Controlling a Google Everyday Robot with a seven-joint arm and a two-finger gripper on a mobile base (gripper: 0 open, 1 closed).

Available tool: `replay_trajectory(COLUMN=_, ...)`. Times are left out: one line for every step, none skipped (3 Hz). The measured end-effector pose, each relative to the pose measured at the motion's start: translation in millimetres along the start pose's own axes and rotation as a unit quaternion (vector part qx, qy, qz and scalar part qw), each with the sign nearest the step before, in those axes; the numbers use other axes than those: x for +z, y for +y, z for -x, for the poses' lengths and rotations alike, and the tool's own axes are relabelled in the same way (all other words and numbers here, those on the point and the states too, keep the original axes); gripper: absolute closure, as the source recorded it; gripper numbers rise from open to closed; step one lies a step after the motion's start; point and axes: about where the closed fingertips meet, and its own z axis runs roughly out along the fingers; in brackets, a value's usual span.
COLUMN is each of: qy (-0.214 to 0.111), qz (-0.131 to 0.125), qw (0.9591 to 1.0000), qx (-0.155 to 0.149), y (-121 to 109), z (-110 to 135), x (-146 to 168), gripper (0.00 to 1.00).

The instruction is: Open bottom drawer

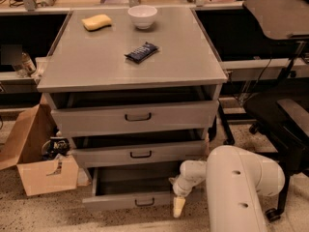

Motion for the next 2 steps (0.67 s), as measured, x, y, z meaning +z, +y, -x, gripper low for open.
replay_trajectory(qy=0.004, qz=0.028, qw=0.9995, qx=-0.015, y=31, z=-2, x=14, gripper=0.0)
replay_trajectory(qy=0.009, qz=0.04, qw=0.9985, qx=-0.038, y=60, z=5, x=17, gripper=0.16)
